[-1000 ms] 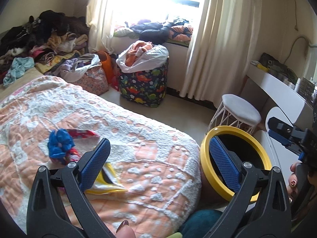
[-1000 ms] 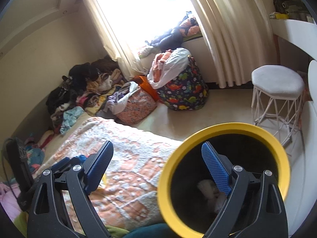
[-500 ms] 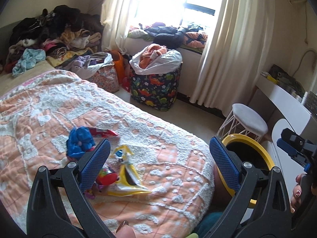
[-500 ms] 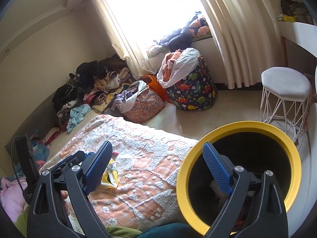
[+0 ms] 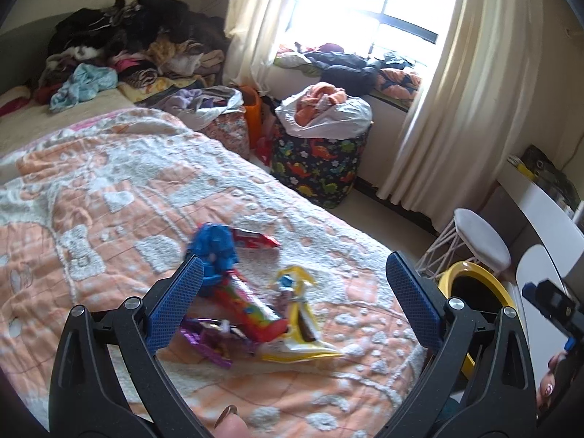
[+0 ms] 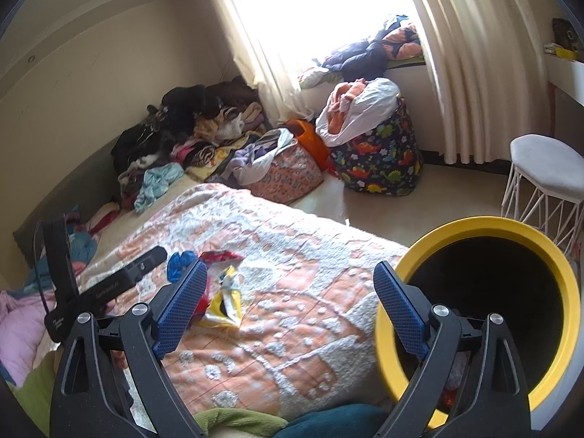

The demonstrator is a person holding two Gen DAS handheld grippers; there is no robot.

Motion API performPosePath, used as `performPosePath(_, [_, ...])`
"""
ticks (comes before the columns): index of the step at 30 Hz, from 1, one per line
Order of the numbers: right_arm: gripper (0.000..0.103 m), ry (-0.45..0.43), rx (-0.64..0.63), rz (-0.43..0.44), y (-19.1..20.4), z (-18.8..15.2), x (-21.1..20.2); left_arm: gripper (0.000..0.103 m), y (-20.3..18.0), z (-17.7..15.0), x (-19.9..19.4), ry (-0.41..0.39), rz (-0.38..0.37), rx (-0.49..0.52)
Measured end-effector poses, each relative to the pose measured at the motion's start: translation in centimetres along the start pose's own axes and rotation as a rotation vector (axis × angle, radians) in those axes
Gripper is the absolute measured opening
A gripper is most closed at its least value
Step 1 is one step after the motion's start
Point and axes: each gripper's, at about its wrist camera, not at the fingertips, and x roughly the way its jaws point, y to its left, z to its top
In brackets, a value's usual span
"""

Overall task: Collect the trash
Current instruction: 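Withdraw both open tools from the bin toward the remaining trash on the bed, then grasp the blue plastic bag with the left tool while the right tool grasps the yellow chip bag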

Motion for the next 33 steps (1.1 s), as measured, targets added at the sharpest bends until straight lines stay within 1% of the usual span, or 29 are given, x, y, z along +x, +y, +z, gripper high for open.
performPosePath(8, [0.09, 0.052, -0.043, 0.037, 2.8, -1.0, 1.8, 0.092, 4.2, 0.7, -0.4, -0.016, 0.057, -0.082])
performPosePath(12, [0.09, 0.086, -0.068, 0.048, 4.1, -1.6, 3.0, 0.092, 5.9, 0.8, -0.4, -0.019, 0.071, -0.118])
performPosePath(18, [0.09, 0.148, -0.109, 0.039, 5.9, -2.6, 5.2, 0.092, 8.3, 0.7, -0.3, -0.023, 0.069, -0.17])
performPosePath(24, [0.09, 0.217, -0.124, 0.017, 6.9, -3.9, 8.2, 0.091, 9.9, 0.3, 0.4, -0.007, 0.044, -0.199])
performPosePath(27, [0.09, 0.254, -0.127, 0.007, 7.2, -4.6, 9.6, 0.081, 10.0, 0.0, 0.9, 0.009, 0.022, -0.199])
performPosePath(29, [0.09, 0.278, -0.121, 0.003, 7.2, -4.9, 10.5, 0.072, 9.9, -0.2, 1.4, 0.023, 0.004, -0.202])
performPosePath(31, [0.09, 0.303, -0.112, 0.009, 7.4, -5.2, 11.4, 0.061, 9.9, -0.5, 1.9, 0.039, -0.014, -0.203])
performPosePath(33, [0.09, 0.317, -0.114, 0.009, 7.5, -5.4, 12.1, 0.054, 9.7, -0.7, 2.4, 0.053, -0.026, -0.196])
